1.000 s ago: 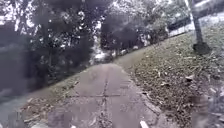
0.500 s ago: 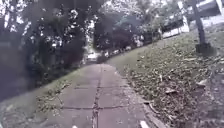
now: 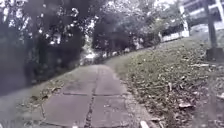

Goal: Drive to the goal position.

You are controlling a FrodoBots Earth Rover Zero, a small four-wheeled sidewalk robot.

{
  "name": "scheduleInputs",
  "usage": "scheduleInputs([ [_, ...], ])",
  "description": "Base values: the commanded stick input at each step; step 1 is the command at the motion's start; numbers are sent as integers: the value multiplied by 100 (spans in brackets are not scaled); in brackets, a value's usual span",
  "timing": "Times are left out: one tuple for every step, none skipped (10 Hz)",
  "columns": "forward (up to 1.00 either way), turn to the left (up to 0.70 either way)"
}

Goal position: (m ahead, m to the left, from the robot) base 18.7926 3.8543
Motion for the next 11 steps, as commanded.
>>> scheduleInputs([
  [85, 0],
  [85, 0],
  [85, 0],
  [85, 0],
  [85, 6],
  [85, 20],
  [85, 0],
  [85, 0],
  [85, 0],
  [85, 0],
  [85, 0],
])
